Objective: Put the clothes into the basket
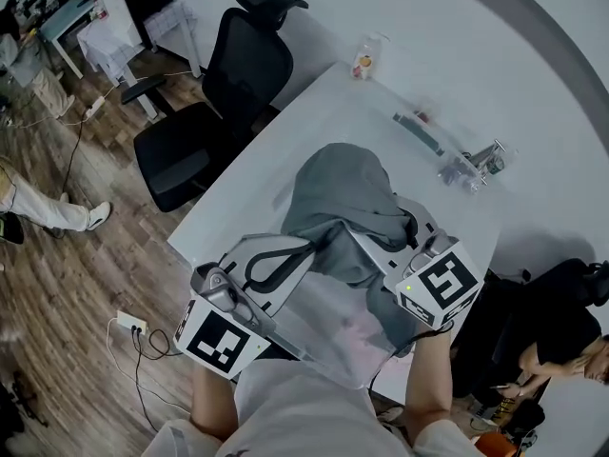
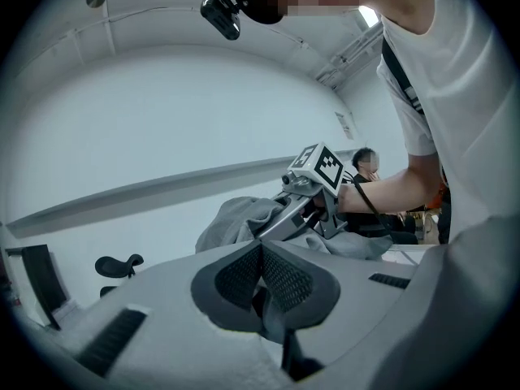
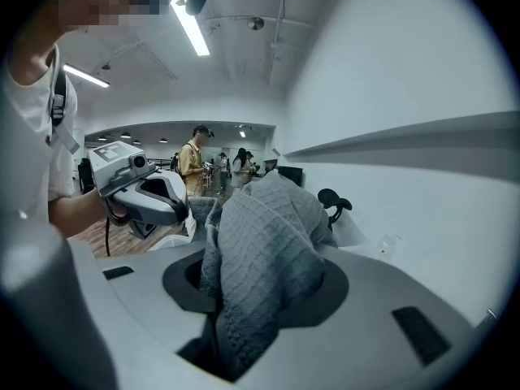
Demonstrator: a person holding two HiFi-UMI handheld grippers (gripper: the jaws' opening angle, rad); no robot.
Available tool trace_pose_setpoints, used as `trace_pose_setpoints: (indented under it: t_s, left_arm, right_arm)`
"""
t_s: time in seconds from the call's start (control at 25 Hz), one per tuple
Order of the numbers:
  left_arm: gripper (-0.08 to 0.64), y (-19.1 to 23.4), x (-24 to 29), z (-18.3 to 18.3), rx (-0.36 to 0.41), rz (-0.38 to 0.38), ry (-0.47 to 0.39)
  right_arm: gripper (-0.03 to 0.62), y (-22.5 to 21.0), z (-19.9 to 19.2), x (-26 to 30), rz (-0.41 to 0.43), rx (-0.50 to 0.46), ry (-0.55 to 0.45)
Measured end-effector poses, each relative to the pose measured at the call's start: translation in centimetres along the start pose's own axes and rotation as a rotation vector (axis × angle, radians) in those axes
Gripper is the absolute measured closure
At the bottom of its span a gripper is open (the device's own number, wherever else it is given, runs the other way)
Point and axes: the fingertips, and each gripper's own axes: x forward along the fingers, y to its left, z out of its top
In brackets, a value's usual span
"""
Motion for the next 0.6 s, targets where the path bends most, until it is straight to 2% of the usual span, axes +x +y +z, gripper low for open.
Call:
trace_pose_setpoints:
  t_s: [0.16, 0.36, 0.6]
  left_arm:
    - [0.555, -0.1, -0.4, -2.1, -0.009, 0.004, 0.037]
    - [0.555, -0.5, -0.7, -4.1, -0.06, 0.005, 0.098]
    - [0.555, -0.8, -0.7, -5.6, -0.071, 0.004, 0.14]
  right_arm:
    - [0.437, 0.6, -2.8, 2.0, 0.041, 0.02, 0.06]
    - [0.437, 1.3, -6.7, 4.4, 0.099, 0.039, 0.156]
    - [0.437, 3.0, -11.0, 6.7, 0.175, 0.065, 0.252]
